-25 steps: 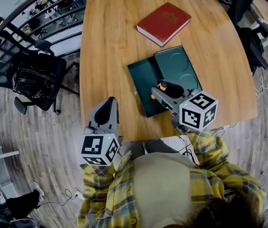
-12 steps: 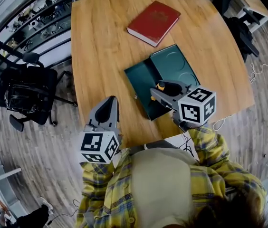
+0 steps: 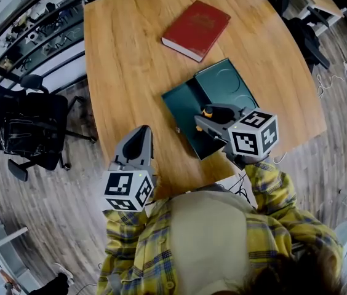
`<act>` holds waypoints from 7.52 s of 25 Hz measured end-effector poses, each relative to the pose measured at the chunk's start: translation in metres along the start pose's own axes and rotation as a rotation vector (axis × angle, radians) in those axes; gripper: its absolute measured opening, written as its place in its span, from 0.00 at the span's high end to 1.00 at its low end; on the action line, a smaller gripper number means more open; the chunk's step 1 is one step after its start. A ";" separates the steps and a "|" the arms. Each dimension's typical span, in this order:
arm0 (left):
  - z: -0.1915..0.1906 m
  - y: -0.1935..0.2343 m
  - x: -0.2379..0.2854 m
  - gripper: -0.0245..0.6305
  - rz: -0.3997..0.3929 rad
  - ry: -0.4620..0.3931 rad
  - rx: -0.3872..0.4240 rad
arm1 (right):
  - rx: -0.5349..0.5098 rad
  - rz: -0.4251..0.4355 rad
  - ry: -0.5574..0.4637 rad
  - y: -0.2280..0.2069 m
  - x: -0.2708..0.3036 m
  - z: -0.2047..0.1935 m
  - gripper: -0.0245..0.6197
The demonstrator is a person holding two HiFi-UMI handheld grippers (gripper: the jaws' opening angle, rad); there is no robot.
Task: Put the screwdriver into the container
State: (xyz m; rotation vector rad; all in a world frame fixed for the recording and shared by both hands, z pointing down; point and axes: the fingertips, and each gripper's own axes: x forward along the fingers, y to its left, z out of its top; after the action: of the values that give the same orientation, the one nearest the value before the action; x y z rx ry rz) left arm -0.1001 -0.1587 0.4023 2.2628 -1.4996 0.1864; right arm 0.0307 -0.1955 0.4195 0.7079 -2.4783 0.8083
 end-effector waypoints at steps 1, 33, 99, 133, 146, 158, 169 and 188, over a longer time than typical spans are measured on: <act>0.000 0.002 0.001 0.95 -0.004 0.001 -0.002 | -0.002 -0.001 0.007 -0.001 0.002 0.000 0.68; 0.001 0.039 0.030 0.95 -0.022 -0.012 -0.039 | 0.034 -0.063 0.128 -0.019 0.065 0.013 0.68; -0.027 0.059 0.039 0.95 -0.008 0.024 -0.061 | -0.137 -0.348 0.365 -0.063 0.124 -0.037 0.68; -0.015 0.035 0.032 0.95 -0.018 0.000 -0.023 | -0.134 -0.329 0.258 -0.045 0.091 -0.018 0.74; -0.007 0.019 0.023 0.95 -0.010 0.005 0.006 | -0.139 -0.309 0.189 -0.035 0.062 -0.013 0.76; 0.000 0.006 0.020 0.95 0.013 0.022 0.050 | -0.124 -0.297 0.103 -0.030 0.038 -0.011 0.77; 0.001 -0.007 0.022 0.95 0.007 0.039 0.075 | -0.070 -0.289 -0.027 -0.025 0.013 0.000 0.79; 0.005 -0.012 0.010 0.95 0.022 0.010 0.070 | 0.002 -0.283 -0.173 -0.006 -0.011 0.001 0.83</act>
State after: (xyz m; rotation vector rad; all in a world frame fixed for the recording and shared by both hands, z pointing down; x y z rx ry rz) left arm -0.0857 -0.1654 0.3979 2.2972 -1.5352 0.2604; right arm 0.0427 -0.1963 0.4156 1.1411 -2.4473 0.6677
